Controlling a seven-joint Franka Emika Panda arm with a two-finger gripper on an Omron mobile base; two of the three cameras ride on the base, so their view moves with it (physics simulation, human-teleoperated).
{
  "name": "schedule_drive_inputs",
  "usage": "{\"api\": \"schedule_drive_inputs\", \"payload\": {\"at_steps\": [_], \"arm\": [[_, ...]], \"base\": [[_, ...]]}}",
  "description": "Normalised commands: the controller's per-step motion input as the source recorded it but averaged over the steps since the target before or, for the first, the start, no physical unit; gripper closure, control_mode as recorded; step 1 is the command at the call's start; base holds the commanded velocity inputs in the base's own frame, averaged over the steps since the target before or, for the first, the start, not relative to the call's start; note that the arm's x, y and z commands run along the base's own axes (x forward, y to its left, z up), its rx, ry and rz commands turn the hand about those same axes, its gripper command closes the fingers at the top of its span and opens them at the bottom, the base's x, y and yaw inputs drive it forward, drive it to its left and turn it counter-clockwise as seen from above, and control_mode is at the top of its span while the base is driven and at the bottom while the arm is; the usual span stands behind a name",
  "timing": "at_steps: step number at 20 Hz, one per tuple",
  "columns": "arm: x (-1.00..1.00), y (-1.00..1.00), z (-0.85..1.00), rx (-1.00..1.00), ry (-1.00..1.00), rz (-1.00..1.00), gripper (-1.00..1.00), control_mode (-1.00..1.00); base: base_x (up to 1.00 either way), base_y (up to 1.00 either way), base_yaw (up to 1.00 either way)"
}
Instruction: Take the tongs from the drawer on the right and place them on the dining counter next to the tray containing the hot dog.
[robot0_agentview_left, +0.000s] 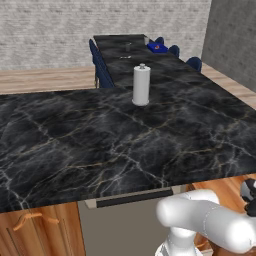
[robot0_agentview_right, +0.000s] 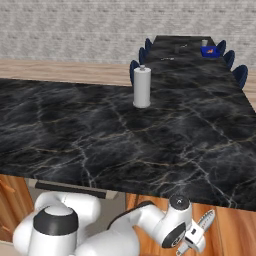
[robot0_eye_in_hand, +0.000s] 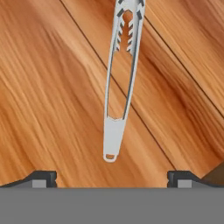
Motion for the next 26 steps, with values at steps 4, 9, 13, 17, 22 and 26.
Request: {"api": "schedule_drive_inputs", "payload": {"at_steps": [4, 9, 13, 17, 22, 26], "arm": [[0.18, -0.13, -0.15, 0.00, 0.00, 0.00, -1.00, -1.00], [0.24, -0.06, -0.23, 0.00, 0.00, 0.00, -1.00, -1.00], [0.07, -0.06, -0.25, 0.00, 0.00, 0.00, -1.00, -1.00], [0.01, -0.11, -0.19, 0.00, 0.00, 0.01, -1.00, -1.00], [0.05, -0.15, -0.20, 0.00, 0.00, 0.02, -1.00, -1.00], [0.14, -0.10, -0.20, 0.00, 0.00, 0.01, -1.00, -1.00]], "base": [[0.00, 0.00, 0.00], [0.00, 0.00, 0.00], [0.00, 0.00, 0.00], [0.00, 0.00, 0.00], [0.00, 0.00, 0.00], [0.00, 0.00, 0.00]]}}
